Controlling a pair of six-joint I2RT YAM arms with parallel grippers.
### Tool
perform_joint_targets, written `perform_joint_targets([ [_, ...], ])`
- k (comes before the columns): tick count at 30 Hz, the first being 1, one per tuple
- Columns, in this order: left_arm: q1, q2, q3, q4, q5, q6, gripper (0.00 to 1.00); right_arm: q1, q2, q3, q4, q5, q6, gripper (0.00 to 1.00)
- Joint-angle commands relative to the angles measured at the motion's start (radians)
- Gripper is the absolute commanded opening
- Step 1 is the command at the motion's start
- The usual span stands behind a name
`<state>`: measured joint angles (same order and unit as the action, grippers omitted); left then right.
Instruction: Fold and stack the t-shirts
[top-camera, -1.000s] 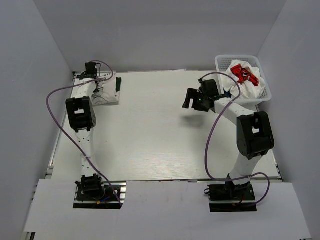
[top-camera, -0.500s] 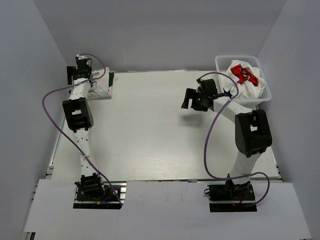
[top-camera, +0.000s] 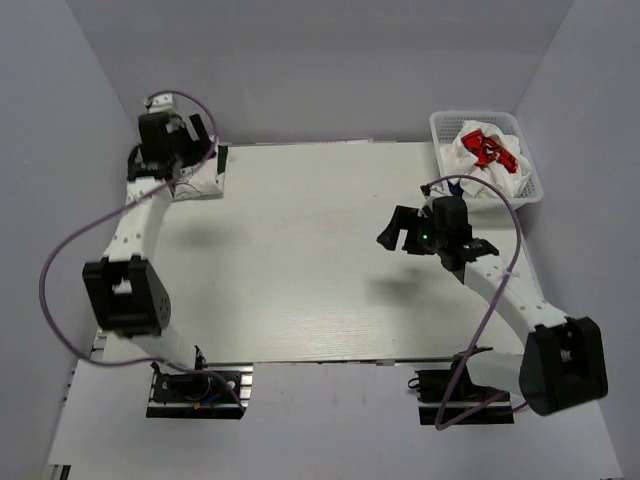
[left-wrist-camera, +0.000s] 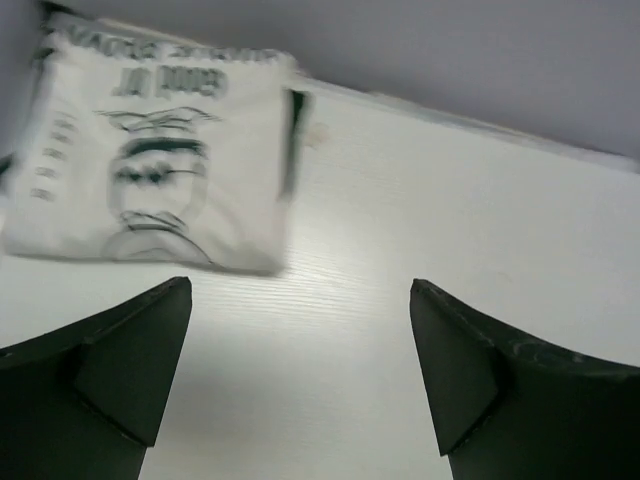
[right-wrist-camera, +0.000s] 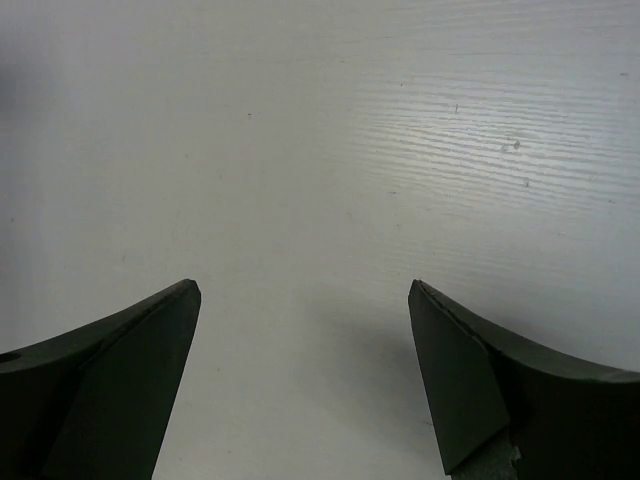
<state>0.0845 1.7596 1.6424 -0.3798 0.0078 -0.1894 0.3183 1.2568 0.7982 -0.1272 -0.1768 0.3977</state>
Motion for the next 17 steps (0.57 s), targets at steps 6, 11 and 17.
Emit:
perform_joint_targets([
  [6,-0.296,-0.745,-0.869,0.260,0.178,-0.332,1.00,0.002,-0.331,-0.227,0.024,-0.003,0.043,0.90],
  [11,-0.321,-0.988,-1.029,0.190,0.127,-0.343,1.00,0.001,-0.431,-0.339,0.113,-0.046,0.073,0.90],
  [17,-0.321,-1.020,-1.018,0.154,0.124,-0.355,1.00,0.001,-0.510,-0.367,0.166,-0.027,0.055,0.90],
])
